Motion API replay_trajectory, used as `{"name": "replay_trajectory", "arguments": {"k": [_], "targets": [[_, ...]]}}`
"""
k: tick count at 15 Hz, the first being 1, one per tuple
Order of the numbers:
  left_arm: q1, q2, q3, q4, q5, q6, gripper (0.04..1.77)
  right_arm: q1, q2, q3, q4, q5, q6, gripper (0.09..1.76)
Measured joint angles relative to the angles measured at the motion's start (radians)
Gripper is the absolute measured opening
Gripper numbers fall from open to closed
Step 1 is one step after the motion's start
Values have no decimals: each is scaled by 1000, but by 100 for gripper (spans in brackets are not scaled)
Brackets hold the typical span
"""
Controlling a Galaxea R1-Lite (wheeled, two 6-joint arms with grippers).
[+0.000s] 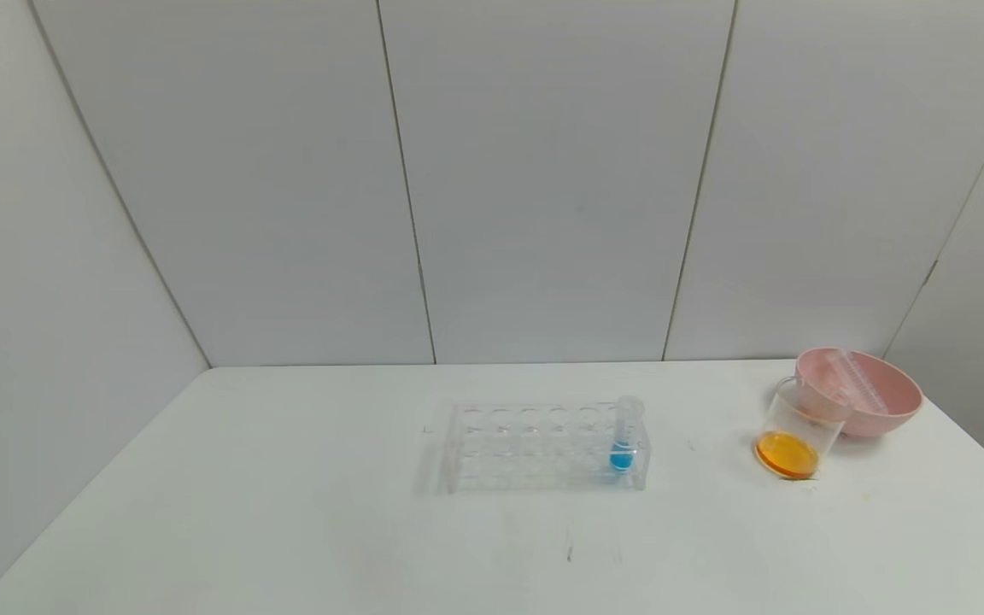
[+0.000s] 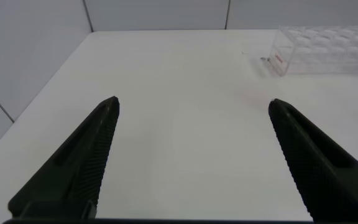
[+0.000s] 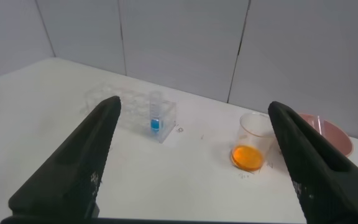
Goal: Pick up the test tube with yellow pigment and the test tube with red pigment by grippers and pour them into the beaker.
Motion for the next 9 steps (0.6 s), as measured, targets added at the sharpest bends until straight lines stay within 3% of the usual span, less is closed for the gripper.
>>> {"name": "replay_trajectory", "arguments": {"k": [3, 9], "targets": [[0, 0, 0, 0, 0, 0, 172, 1, -182, 16, 83, -87, 8, 170], [0, 0, 0, 0, 0, 0, 172, 97, -299, 14, 138, -167, 25, 170]]}}
